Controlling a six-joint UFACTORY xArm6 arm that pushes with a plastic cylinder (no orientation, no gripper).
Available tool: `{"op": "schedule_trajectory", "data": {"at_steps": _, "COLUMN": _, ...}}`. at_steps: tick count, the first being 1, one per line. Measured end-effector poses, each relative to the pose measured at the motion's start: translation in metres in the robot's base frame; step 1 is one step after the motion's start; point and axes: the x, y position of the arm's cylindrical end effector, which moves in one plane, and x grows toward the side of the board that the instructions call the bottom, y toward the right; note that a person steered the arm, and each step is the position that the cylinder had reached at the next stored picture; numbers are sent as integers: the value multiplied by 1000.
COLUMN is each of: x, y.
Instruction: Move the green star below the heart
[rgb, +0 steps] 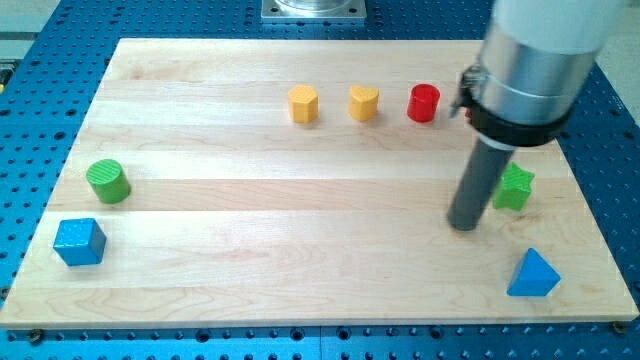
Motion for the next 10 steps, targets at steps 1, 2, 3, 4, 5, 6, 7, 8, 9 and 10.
{"op": "schedule_trajectory", "data": {"at_steps": 1, "x": -9, "y": 27}}
{"op": "schedule_trajectory", "data": {"at_steps": 2, "x": -9, "y": 60}}
{"op": "schedule_trajectory", "data": {"at_steps": 3, "x": -12, "y": 88}}
{"op": "schedule_trajectory", "data": {"at_steps": 4, "x": -31, "y": 83}}
{"op": "schedule_trajectory", "data": {"at_steps": 5, "x": -40, "y": 94}}
{"op": "schedule_trajectory", "data": {"at_steps": 6, "x": -52, "y": 56}}
{"op": "schedule_trajectory", "data": {"at_steps": 7, "x": -54, "y": -35}}
{"op": "schedule_trajectory", "data": {"at_steps": 8, "x": -54, "y": -14}}
{"op": "schedule_trajectory", "data": {"at_steps": 9, "x": -64, "y": -18}}
{"op": "schedule_trajectory", "data": {"at_steps": 10, "x": -79, "y": -78}}
